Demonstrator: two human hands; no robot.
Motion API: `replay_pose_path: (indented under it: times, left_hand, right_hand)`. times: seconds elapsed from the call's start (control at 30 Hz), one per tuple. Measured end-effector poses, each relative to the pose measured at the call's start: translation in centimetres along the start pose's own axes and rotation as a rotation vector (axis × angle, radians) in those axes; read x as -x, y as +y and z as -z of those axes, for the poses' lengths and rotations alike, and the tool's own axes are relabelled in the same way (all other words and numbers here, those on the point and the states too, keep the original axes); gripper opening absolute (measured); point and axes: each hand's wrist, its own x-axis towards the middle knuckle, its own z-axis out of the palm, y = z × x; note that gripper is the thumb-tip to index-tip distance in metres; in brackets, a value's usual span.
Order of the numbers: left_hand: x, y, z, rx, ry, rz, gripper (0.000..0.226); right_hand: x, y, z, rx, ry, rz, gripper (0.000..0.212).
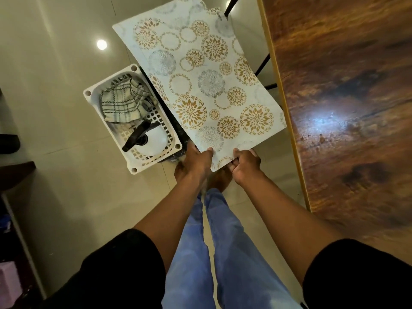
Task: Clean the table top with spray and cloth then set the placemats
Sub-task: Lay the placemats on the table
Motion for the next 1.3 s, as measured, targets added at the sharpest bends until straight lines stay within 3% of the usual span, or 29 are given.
replay_pose_path:
  times: [0.1, 0.4, 0.5, 0.6, 0.7, 0.83, 0.93, 1.1, 1.2, 1.3]
  left_hand:
    - [-0.5, 0.0, -0.1, 0.016, 0.000, -0.026, 0.047]
    - [-0.4, -0.5, -1.0, 0.069, 0.127, 0.029, 0.009]
    - [0.3, 0.1, -1.4, 0.048, 0.199, 0.022, 0.033]
    - [0.1, 0.0, -1.3, 0.016, 0.203, 0.032, 0.044]
    - [-0.1, 0.3, -0.8, -0.008, 0.200, 0.041, 0.035]
    - [1.7, 1.9, -0.3, -0.157, 0.193, -0.048, 0.050]
    - [4.4, 4.5, -0.3, -0.245, 0.154, -0.191, 0.026]
    - [7.1, 9.1, -0.3, -0.408, 0.105, -0.335, 0.059]
    - [8.6, 11.5, 0.7, -0.388, 0.082, -0.410, 0.062]
    - [11.0, 14.1, 2.1, -0.293, 0.055, -0.443, 0.061]
  right_hand:
    - [-0.4, -0.2, 0.1, 0.023, -0.003, 0.013, 0.040]
    - [-1.0, -1.0, -0.8, 0.101, -0.041, 0.042, 0.033]
    - [-0.9, -1.5, -1.2, 0.102, -0.053, 0.062, 0.034]
    - [-1.1, -1.5, -1.9, 0.056, -0.053, 0.060, 0.049]
    - [-0.9, -2.0, -2.6, 0.012, -0.031, -0.023, 0.041]
    - [-0.2, -2.7, -3.2, 0.042, -0.015, -0.054, 0.039]
    - [0.7, -3.0, -3.7, 0.054, 0.007, -0.079, 0.042]
    - [3.5, -3.7, -4.9, 0.104, -0.004, -0.172, 0.045]
    - [7.2, -5.2, -5.6, 0.116, -0.048, -0.173, 0.032]
    - [10.5, -6.3, -6.2, 0.096, -0.111, -0.165, 0.040]
